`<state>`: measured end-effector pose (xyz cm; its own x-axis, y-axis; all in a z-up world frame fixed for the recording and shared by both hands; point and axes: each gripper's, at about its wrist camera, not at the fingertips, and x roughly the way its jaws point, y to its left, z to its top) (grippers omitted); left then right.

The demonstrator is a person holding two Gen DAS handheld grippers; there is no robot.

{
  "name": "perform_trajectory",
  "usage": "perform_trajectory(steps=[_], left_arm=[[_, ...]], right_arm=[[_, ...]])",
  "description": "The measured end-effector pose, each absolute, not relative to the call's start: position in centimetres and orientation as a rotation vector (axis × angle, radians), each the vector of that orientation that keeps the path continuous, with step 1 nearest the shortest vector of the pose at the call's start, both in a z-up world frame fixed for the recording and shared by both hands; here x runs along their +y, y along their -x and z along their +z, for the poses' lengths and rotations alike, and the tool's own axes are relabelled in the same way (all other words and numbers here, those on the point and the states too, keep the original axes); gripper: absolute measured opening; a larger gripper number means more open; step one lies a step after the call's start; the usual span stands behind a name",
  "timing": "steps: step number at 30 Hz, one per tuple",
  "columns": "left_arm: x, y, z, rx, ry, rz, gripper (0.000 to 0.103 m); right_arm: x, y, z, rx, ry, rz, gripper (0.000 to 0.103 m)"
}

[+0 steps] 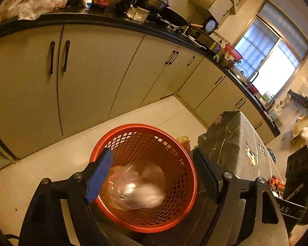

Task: Collect trash
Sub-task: 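Carry both items to the red wastebasket and open both tools over it, then grasp the white paper bag with the left tool while the right tool grasps the yellow tape roll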

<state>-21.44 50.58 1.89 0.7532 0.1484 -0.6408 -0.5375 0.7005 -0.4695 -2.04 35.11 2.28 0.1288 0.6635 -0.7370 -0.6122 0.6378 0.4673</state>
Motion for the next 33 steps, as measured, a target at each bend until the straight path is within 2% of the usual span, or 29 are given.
perform_trajectory(steps=[6,15,20,24,33], left_arm=[[50.0,22.1,1.9,0.610,0.729,0.415,0.080],[44.8,21.7,5.0,0.612,0.626,0.362,0.082],[39.7,20.4,6.5,0.638,0.549,0.270,0.083],[34.5,18.9,7.5,0.665,0.488,0.154,0.084],[21.4,14.8,8.8,0.705,0.325,-0.138,0.084]], right_arm=[[32.1,2.0,2.9,1.086,-0.068,0.876,0.047],[23.5,3.4,5.0,1.016,-0.141,0.778,0.054],[16.3,4.8,7.0,0.945,-0.185,0.698,0.060],[8.7,6.7,8.7,0.862,-0.207,0.596,0.070],[-8.4,11.2,11.2,0.745,-0.244,0.278,0.081]])
